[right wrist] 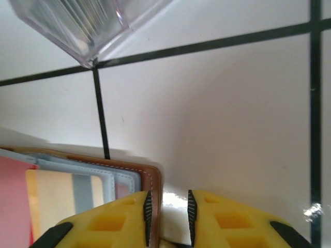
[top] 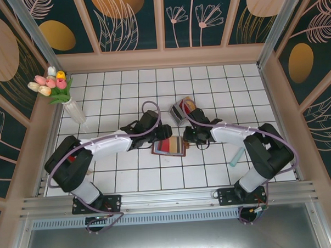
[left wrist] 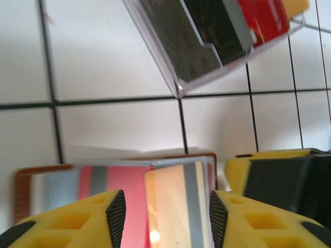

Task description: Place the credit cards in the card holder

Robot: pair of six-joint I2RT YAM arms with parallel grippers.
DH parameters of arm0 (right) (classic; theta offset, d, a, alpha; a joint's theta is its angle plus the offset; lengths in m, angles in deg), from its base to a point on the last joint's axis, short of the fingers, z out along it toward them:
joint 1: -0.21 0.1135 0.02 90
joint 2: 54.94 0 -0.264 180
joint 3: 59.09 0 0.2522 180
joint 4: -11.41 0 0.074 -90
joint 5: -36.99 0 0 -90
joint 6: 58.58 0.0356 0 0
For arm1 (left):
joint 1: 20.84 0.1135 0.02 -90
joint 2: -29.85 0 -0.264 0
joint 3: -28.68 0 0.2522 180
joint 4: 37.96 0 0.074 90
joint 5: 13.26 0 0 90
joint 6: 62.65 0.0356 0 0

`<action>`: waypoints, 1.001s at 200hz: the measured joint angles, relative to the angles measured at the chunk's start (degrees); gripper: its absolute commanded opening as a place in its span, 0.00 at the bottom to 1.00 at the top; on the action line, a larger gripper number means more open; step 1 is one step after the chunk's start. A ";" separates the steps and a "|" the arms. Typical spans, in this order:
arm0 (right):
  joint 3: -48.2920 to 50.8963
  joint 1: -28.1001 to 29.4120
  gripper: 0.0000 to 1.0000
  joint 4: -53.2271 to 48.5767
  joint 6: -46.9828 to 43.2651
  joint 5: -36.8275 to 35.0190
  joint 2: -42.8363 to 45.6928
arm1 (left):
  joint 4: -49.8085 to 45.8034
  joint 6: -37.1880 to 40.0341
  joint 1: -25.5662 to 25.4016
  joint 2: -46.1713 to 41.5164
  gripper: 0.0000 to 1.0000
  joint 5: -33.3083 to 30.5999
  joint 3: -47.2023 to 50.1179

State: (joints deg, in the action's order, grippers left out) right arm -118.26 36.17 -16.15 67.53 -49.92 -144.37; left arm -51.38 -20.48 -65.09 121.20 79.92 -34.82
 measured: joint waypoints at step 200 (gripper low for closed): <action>-6.73 6.40 0.07 4.63 -0.17 8.83 -8.26 | 10.34 -0.42 7.39 3.23 0.33 17.22 10.23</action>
State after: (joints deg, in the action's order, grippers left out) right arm -124.99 42.58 -11.52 67.36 -41.09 -152.63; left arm -41.04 -20.90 -57.70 124.44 97.14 -24.59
